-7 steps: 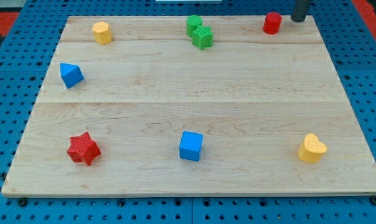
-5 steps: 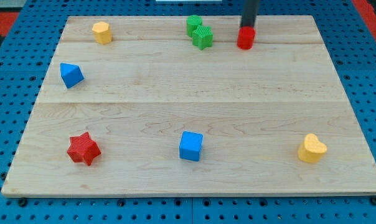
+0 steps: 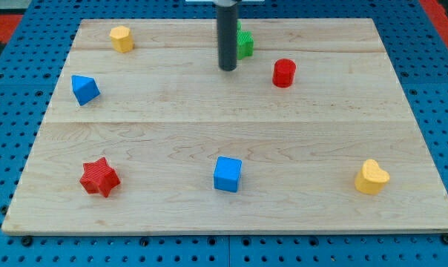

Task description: Slide the red circle diagonally bottom right to the blue triangle

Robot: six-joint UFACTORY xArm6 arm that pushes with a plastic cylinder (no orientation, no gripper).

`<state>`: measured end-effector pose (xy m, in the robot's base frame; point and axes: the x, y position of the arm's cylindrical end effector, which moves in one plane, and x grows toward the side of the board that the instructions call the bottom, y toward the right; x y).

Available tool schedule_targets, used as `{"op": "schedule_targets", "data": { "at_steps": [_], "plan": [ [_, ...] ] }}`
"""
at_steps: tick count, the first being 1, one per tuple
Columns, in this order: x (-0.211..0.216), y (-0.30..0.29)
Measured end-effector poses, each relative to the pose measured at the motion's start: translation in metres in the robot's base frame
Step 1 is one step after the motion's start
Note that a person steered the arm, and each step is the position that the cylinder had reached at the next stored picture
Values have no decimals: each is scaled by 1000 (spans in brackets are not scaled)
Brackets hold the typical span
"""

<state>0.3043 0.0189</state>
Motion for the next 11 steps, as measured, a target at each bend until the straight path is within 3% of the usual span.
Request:
{"op": "schedule_targets", "data": {
  "at_steps": [1, 2, 3, 4, 5, 6, 7, 8, 9, 10, 11],
  "plan": [
    [1, 109],
    [42, 111],
    [74, -10],
    [53, 14],
    [0, 5],
    [37, -84],
    [67, -89],
    [16, -93],
    [-15, -22],
    [20, -12],
    [75, -46]
  ]
}}
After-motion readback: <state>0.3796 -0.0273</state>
